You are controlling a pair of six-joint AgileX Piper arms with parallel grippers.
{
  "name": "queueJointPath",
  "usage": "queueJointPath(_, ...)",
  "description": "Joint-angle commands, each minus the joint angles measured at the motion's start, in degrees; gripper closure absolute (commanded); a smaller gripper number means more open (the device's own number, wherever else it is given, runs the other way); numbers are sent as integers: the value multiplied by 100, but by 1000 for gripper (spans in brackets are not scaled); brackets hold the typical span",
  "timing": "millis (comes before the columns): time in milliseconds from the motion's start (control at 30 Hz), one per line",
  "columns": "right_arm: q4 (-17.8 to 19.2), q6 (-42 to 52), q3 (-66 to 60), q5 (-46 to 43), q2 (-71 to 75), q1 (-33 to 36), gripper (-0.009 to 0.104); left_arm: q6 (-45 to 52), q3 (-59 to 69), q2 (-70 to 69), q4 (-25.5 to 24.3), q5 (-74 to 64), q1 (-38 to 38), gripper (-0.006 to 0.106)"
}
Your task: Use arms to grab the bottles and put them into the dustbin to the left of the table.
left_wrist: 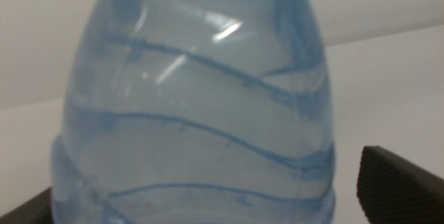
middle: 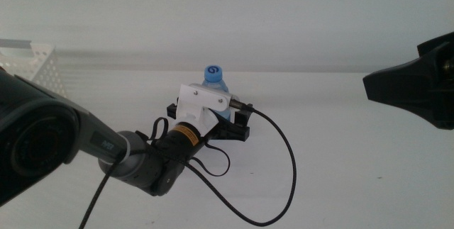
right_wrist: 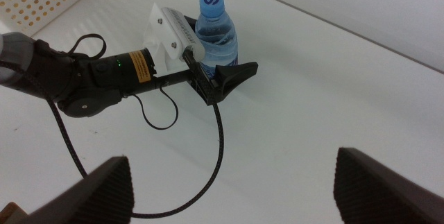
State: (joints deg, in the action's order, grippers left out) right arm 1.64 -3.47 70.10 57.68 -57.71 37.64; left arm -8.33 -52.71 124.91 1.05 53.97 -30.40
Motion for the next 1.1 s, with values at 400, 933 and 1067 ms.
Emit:
queueJointPath(400, 48, 53, 32, -25, 23, 13, 18, 377, -32, 21, 301, 63, 13, 16)
queueJointPath(933, 48, 53, 32, -25, 23, 13, 18, 683, 138, -301, 320, -115, 13, 102)
queueJointPath(1067, 48, 53, 32, -25, 23, 13, 18, 702, 439, -679, 392, -380, 13, 102)
